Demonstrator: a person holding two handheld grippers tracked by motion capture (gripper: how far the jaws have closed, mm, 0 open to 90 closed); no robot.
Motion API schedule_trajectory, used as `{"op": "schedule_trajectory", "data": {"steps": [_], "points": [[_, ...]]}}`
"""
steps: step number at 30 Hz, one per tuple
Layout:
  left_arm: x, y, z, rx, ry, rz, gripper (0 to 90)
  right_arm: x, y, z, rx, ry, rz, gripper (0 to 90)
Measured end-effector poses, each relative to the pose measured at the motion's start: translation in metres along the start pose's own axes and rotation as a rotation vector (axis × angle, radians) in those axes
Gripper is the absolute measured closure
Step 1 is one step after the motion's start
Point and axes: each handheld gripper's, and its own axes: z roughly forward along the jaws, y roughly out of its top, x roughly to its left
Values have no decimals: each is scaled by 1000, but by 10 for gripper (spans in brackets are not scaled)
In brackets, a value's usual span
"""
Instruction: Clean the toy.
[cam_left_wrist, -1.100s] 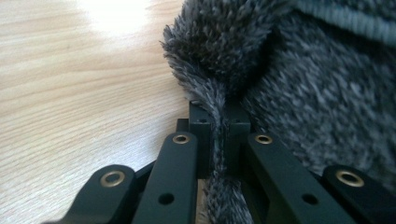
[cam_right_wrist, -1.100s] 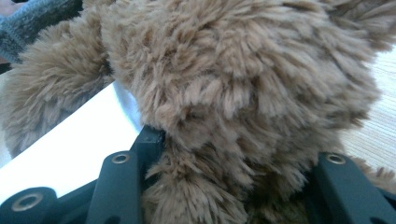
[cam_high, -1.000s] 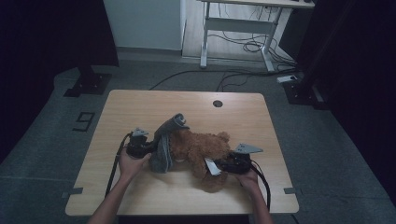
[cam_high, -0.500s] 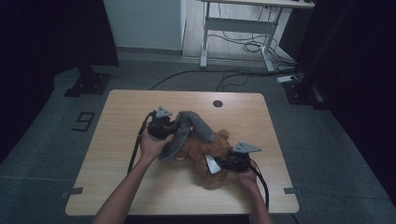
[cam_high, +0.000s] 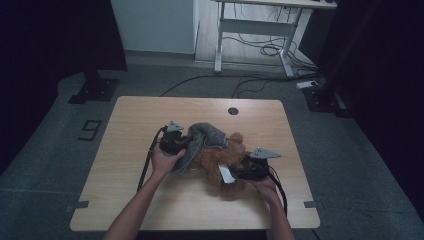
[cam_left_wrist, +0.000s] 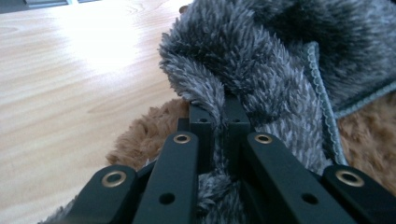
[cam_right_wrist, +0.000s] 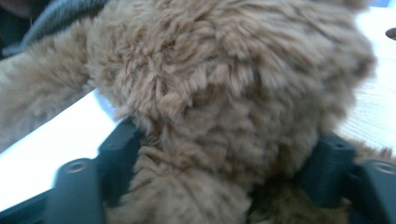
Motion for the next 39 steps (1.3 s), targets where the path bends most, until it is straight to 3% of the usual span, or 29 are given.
{"op": "schedule_trajectory", "data": {"steps": [3,7,10,13,17,19,21,23,27,32,35,39], "points": [[-5,-10,-11,-24,-16,14,858,2,2,-10,-14,4,39,186],[-10,-23,-25,-60,-57,25,857,-1,10,-32,-108,17,108,154],[-13,-32,-32,-79,-95,13,858,-3,19,-39,-135,19,134,131],[-16,-40,-38,-90,-118,7,858,0,25,-32,-93,35,126,109],[-18,-52,-46,-92,-133,-2,858,13,21,-14,12,106,99,83],[-19,-57,-48,-87,-143,-1,858,20,14,-7,70,119,91,87],[-20,-62,-50,-84,-149,2,858,24,6,-2,118,109,96,123],[-22,-65,-51,-86,-151,4,858,25,1,-3,112,111,111,225],[-23,-63,-48,-90,-143,1,858,27,2,-3,110,62,69,403],[-18,-52,-38,-101,-101,-21,858,20,10,11,74,-36,9,446],[-16,-42,-42,-117,-109,-35,857,15,10,15,52,-18,5,445],[-29,-22,-40,-113,-126,14,857,16,3,12,15,4,1,444]]}}
